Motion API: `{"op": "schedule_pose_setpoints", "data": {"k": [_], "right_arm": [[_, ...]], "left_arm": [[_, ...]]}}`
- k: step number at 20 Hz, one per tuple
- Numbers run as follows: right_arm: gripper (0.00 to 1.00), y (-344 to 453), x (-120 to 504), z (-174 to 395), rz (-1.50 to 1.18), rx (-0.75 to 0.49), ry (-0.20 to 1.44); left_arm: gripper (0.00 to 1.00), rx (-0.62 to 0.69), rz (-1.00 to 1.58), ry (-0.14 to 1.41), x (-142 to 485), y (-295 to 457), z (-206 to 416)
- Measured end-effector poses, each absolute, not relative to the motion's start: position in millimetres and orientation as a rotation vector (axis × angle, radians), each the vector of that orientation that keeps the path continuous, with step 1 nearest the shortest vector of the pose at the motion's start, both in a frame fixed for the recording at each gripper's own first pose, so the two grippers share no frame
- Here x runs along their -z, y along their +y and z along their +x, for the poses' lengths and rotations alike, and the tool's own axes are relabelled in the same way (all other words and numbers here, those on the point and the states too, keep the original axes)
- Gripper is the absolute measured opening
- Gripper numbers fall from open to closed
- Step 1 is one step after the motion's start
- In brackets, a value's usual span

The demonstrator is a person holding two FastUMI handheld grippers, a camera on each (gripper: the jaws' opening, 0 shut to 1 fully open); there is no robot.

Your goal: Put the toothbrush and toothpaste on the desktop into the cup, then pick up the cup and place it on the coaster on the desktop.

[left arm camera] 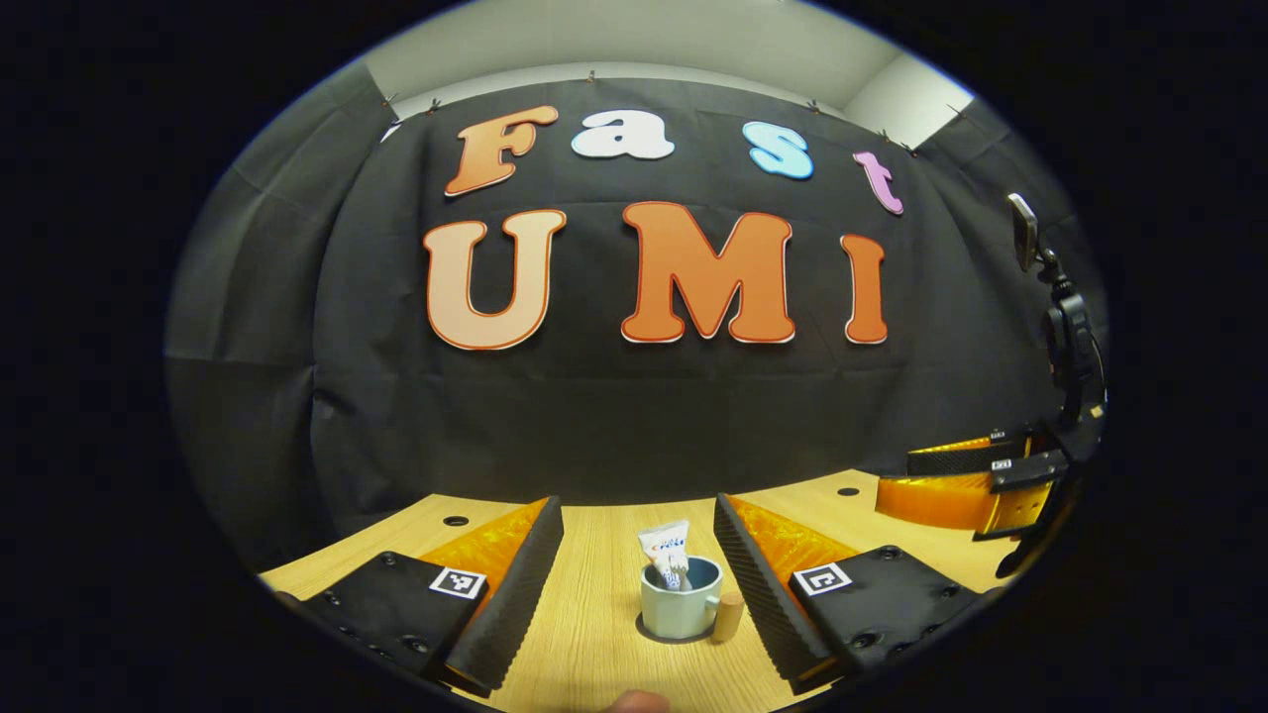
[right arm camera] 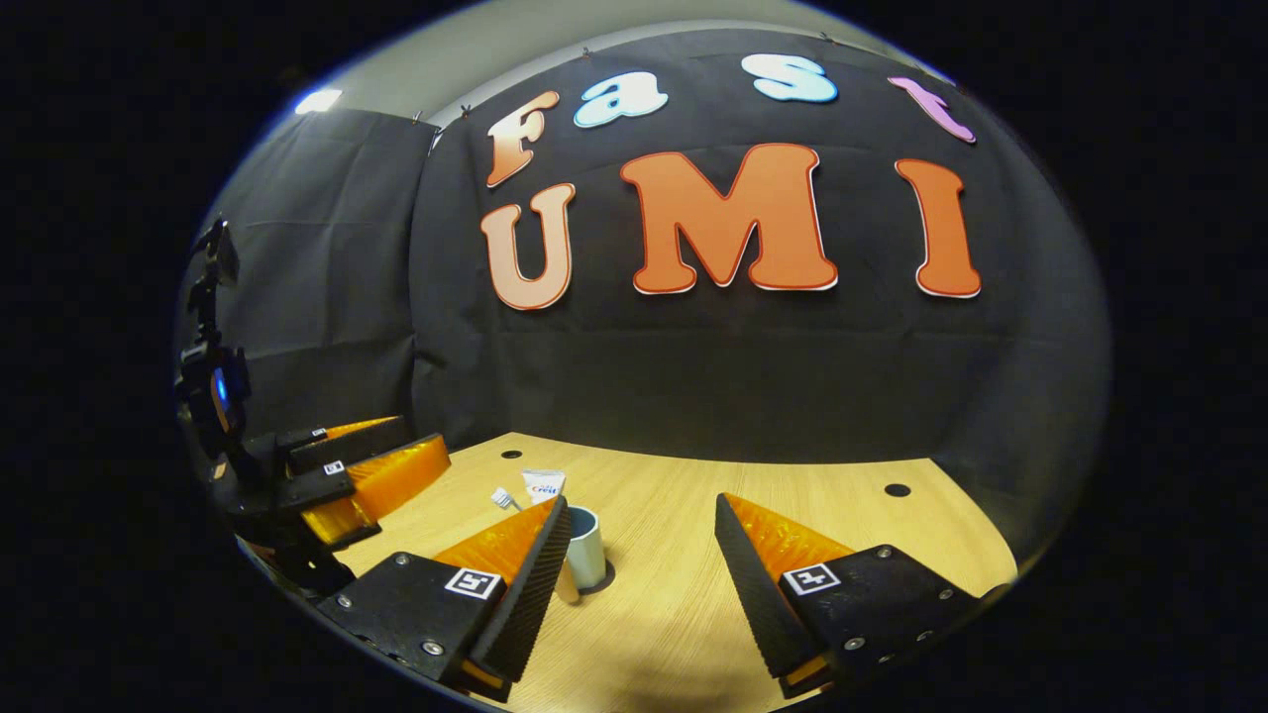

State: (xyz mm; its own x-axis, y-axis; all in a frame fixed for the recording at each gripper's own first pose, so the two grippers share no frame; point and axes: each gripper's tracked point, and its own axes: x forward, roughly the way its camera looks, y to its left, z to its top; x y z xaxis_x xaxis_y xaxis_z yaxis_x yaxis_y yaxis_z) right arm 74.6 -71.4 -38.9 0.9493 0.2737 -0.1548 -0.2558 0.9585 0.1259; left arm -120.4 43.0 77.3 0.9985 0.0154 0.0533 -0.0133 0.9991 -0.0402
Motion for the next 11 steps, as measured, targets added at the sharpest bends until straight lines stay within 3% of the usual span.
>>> {"op": "schedule_pose_setpoints", "data": {"k": [11], "right_arm": [[0.92,-90,37,84,0.020,-0.180,0.091]], "left_arm": [[1.00,-0.042,-0.093,-0.053,-84,52,-109]]}}
